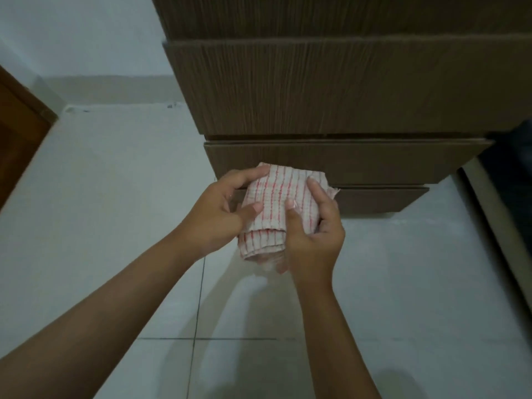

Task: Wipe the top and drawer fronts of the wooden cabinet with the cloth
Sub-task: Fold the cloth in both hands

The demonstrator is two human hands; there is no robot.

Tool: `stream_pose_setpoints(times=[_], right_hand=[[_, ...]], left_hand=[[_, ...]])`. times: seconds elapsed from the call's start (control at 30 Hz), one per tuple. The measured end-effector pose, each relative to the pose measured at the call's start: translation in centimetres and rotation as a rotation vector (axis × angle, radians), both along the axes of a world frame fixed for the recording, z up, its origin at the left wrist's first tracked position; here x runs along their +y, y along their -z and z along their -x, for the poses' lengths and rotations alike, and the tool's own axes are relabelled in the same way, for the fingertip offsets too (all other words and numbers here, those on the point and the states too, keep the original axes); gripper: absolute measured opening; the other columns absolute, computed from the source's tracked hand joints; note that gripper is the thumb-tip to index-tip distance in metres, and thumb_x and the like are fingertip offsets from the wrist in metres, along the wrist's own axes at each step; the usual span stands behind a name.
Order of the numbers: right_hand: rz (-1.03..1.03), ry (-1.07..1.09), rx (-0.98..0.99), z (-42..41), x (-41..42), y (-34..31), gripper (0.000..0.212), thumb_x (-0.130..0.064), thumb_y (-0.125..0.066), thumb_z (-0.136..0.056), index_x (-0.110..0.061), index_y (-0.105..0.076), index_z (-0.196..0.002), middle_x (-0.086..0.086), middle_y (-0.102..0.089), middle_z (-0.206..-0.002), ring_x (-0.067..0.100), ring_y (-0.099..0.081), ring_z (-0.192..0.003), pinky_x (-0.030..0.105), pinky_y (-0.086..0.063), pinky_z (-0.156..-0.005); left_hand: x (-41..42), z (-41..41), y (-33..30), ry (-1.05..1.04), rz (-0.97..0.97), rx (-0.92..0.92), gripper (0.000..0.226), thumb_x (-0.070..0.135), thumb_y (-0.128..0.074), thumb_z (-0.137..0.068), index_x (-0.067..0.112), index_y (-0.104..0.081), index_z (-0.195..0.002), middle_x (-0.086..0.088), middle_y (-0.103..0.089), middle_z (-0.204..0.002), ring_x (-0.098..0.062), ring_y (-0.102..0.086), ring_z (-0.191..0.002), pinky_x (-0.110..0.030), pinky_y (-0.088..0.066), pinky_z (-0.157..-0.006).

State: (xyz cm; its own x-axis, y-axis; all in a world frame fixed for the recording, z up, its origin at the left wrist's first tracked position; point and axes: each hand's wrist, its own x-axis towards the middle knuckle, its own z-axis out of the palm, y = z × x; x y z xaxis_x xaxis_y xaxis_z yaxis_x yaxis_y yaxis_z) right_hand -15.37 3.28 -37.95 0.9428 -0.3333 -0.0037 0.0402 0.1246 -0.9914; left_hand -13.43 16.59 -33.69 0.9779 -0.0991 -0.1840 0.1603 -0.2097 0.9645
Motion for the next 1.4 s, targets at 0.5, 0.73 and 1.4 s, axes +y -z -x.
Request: stream_pose_setpoints(times=[0.5, 0.73, 1.4], right_hand=[[-0.057, -0.157, 0.306, -1.1, -15.8, -33.1, 0.034, -0.007, -0.069, -0.084, -0.021, -0.065, -0.116, -0.006, -0.062, -0.119, 0.01, -0.063, -0.107, 0.034, -0.058, -0.082], [0.3, -0.229, 0.312, -7.2, -22.2, -37.2, 0.044, -0.013, -0.066, -0.087, -0.027, -0.054, -0.128, -0.006, -0.048, -0.129, 0.008, -0.05, -0.116, 0.025, -0.053, -0.089], [0.747, -0.432, 0.54, -23.8, -24.2, -31.1, 0.051, -0.002, -0.049, -0.091, -0.016, -0.044, -0.139, 0.006, -0.022, -0.156, 0.02, -0.025, -0.14, 0.02, -0.02, -0.104]], left_hand=[[-13.0, -2.2, -32.0, 0.091, 0.034, 0.161, 0.063, -0.005, -0.053, -0.087, 0.042, -0.043, -0.128, 0.001, -0.043, -0.136, -0.016, -0.05, -0.12, -0.03, -0.052, -0.089], [-18.9, -7.0, -35.2, 0.074, 0.041, 0.227, 0.065, -0.006, -0.053, -0.086, 0.041, -0.041, -0.129, 0.001, -0.042, -0.134, -0.019, -0.053, -0.115, -0.026, -0.056, -0.075], [-22.8, -20.3, -27.4, 0.113, -0.35, 0.307, 0.067, 0.0, -0.057, -0.081, 0.016, -0.031, -0.141, -0.004, -0.024, -0.136, -0.016, -0.041, -0.118, -0.02, -0.042, -0.093]])
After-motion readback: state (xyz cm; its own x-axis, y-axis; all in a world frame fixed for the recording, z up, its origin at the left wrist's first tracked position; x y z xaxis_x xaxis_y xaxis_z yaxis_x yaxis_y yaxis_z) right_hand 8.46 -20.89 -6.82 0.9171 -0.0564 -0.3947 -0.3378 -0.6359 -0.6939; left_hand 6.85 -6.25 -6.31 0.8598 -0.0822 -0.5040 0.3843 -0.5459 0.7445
